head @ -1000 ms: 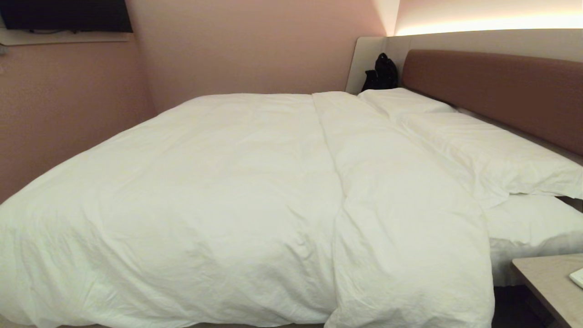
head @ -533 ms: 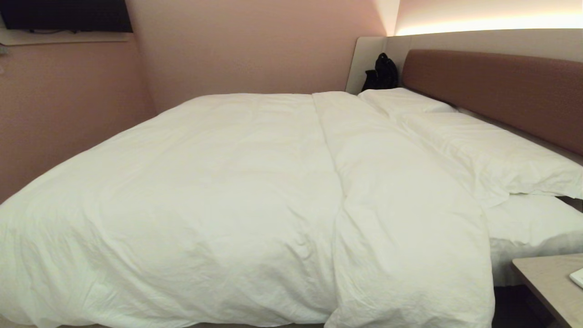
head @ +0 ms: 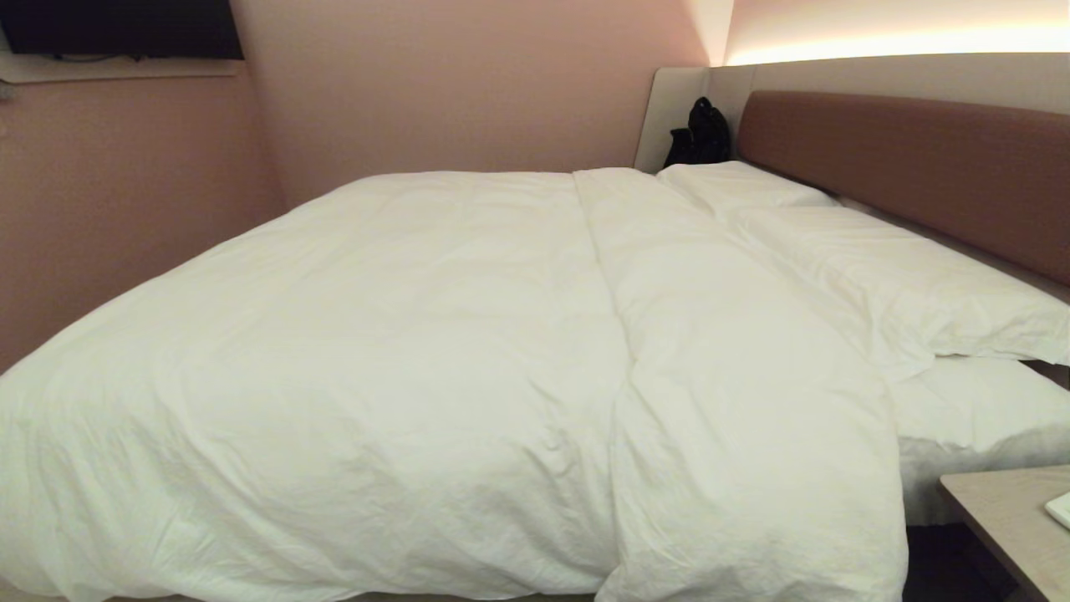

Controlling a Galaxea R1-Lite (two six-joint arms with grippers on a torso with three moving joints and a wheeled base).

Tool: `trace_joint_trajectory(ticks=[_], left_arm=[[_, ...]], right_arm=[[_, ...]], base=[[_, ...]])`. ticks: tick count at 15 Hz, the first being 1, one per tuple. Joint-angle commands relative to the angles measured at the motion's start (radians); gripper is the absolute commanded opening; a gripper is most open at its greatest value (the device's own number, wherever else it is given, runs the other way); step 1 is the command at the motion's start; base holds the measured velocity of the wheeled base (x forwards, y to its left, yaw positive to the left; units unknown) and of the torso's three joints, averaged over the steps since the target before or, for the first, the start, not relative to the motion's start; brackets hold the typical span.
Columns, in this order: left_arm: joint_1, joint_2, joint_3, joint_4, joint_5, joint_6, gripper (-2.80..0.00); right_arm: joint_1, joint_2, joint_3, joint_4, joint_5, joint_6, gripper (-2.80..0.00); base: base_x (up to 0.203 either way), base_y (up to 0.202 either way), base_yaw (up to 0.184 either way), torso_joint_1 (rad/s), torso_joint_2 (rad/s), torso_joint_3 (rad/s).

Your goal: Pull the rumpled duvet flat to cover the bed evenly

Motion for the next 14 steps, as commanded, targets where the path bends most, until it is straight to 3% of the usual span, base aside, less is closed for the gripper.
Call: trace_joint_trajectory(ticks=[1, 9, 14], left_arm=[[0.000, 0.000, 0.001, 0.000, 0.001, -0.001, -2.80], [0.000, 0.000, -0.001, 0.000, 0.001, -0.001, -2.80], [0.000, 0.000, 0.001, 0.000, 0.001, -0.001, -2.80]], right_arm=[[0.000, -0.001, 0.037, -0.049, 0.000, -0.003, -2.80], [0.000, -0.001, 0.189, -0.096, 0.002, -0.003, -2.80], [0.000, -0.001, 0.196, -0.083, 0.045, 0.022, -2.80]], base=[[0.000, 0.000, 0.000, 0.000, 0.00, 0.000], [0.000, 0.000, 0.000, 0.000, 0.00, 0.000], [0.000, 0.000, 0.000, 0.000, 0.00, 0.000]])
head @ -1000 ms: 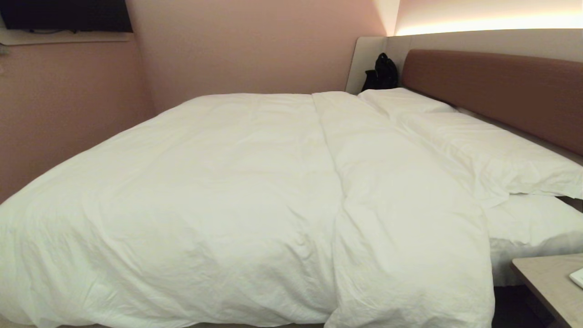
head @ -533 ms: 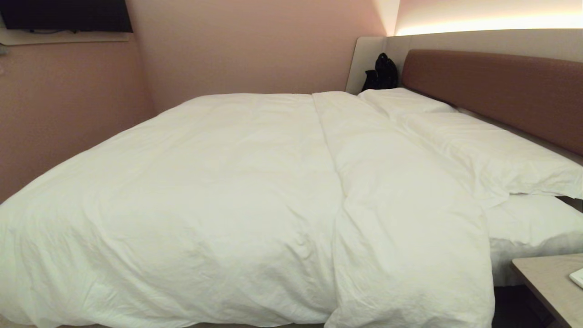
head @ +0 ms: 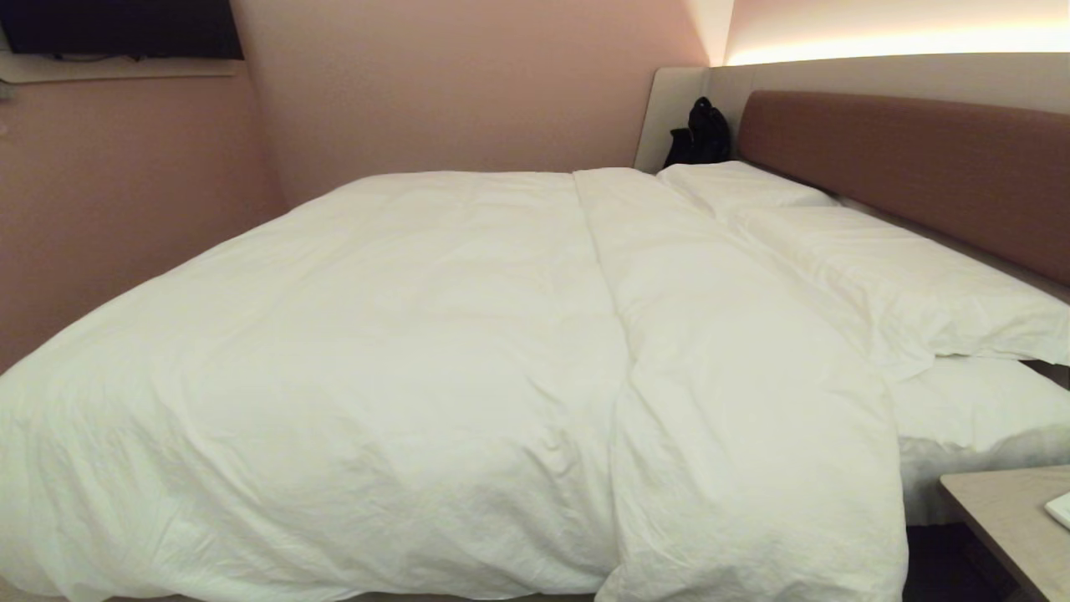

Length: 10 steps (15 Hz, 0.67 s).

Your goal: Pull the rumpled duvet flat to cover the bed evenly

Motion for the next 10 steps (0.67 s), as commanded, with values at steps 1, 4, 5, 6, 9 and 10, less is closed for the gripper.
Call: trace_joint_trajectory(ticks=[1, 4, 5, 6, 9, 10], left_arm=[[0.000, 0.000, 0.000, 0.000, 0.000, -0.001, -2.80], [0.000, 0.000, 0.000, 0.000, 0.000, 0.001, -2.80], [0.000, 0.000, 0.001, 0.000, 0.000, 0.001, -2.80], [0.000, 0.000, 0.001, 0.000, 0.000, 0.000, -2.80], [0.000, 0.000, 0.000, 0.000, 0.000, -0.001, -2.80], [0.000, 0.000, 0.000, 0.000, 0.000, 0.001, -2.80]], right_arm=[[0.000, 0.000, 0.001, 0.008, 0.003, 0.011, -2.80], [0.000, 0.000, 0.001, 0.010, 0.002, 0.028, -2.80], [0.000, 0.000, 0.001, 0.011, 0.002, 0.034, -2.80], [0.000, 0.000, 0.001, 0.011, 0.002, 0.034, -2.80], [0.000, 0.000, 0.001, 0.011, -0.001, 0.025, -2.80], [0.000, 0.000, 0.001, 0.011, -0.004, 0.015, -2.80]], base=[[0.000, 0.000, 0.000, 0.000, 0.00, 0.000], [0.000, 0.000, 0.000, 0.000, 0.00, 0.000], [0.000, 0.000, 0.000, 0.000, 0.00, 0.000], [0.000, 0.000, 0.000, 0.000, 0.00, 0.000], [0.000, 0.000, 0.000, 0.000, 0.00, 0.000], [0.000, 0.000, 0.000, 0.000, 0.00, 0.000]])
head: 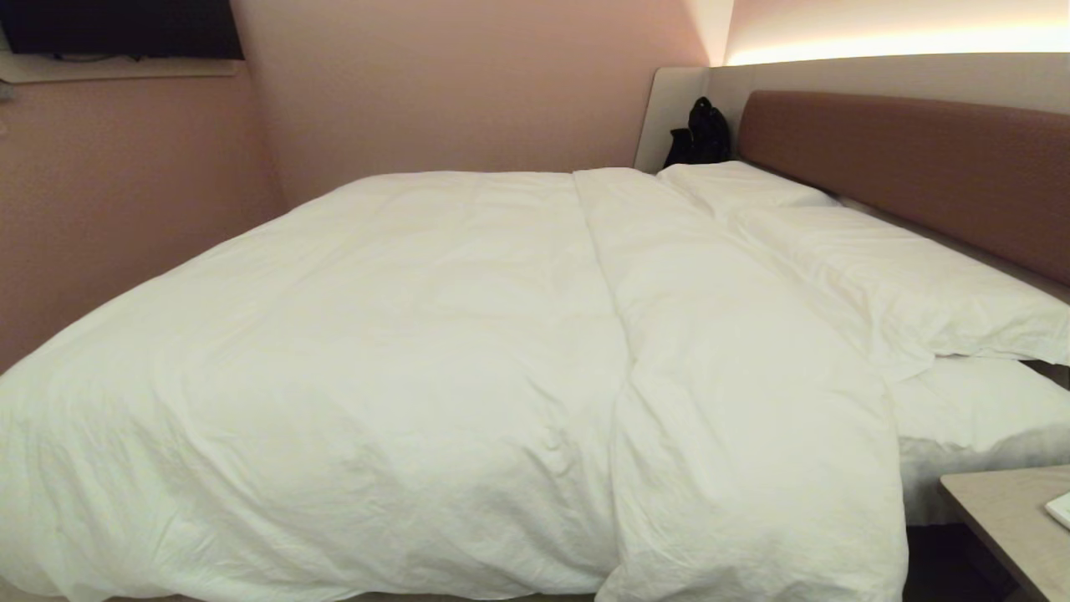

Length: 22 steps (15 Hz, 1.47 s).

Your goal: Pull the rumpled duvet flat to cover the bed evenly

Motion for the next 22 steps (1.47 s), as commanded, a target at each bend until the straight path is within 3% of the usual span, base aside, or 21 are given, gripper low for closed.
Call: trace_joint_trajectory(ticks=[1, 3, 22], left_arm=[[0.000, 0.000, -0.001, -0.001, 0.001, -0.001, -2.80], [0.000, 0.000, 0.001, -0.001, 0.001, 0.000, -2.80], [0.000, 0.000, -0.001, -0.001, 0.001, -0.001, -2.80]], right_arm=[[0.000, 0.000, 0.000, 0.005, 0.000, -0.038, -2.80], [0.000, 0.000, 0.000, 0.040, 0.007, -0.086, -2.80], [0.000, 0.000, 0.000, 0.039, 0.007, -0.047, -2.80]], base=[[0.000, 0.000, 0.000, 0.000, 0.00, 0.000], [0.000, 0.000, 0.000, 0.000, 0.00, 0.000], [0.000, 0.000, 0.000, 0.000, 0.00, 0.000]])
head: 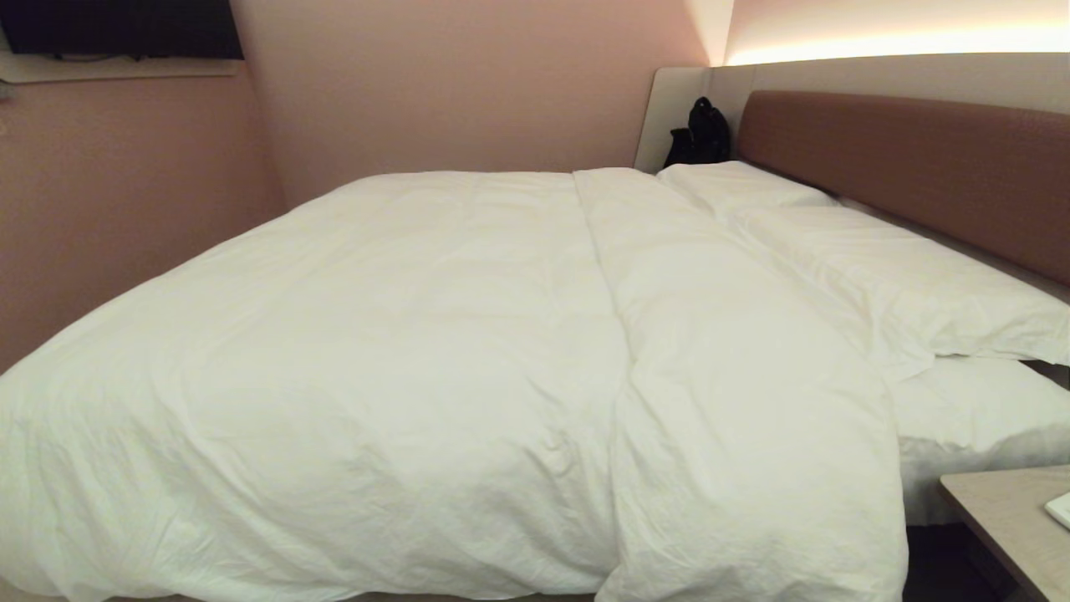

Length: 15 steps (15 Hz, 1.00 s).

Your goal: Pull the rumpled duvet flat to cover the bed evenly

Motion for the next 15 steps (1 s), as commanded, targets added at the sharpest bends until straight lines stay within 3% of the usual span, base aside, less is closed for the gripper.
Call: trace_joint_trajectory(ticks=[1, 15], left_arm=[[0.000, 0.000, -0.001, 0.000, 0.001, 0.001, -2.80], [0.000, 0.000, 0.001, 0.000, 0.001, -0.001, -2.80]], right_arm=[[0.000, 0.000, 0.000, 0.000, 0.000, -0.001, -2.80], [0.000, 0.000, 0.000, 0.000, 0.000, -0.001, -2.80]], base=[[0.000, 0.000, 0.000, 0.000, 0.00, 0.000], [0.000, 0.000, 0.000, 0.000, 0.00, 0.000]])
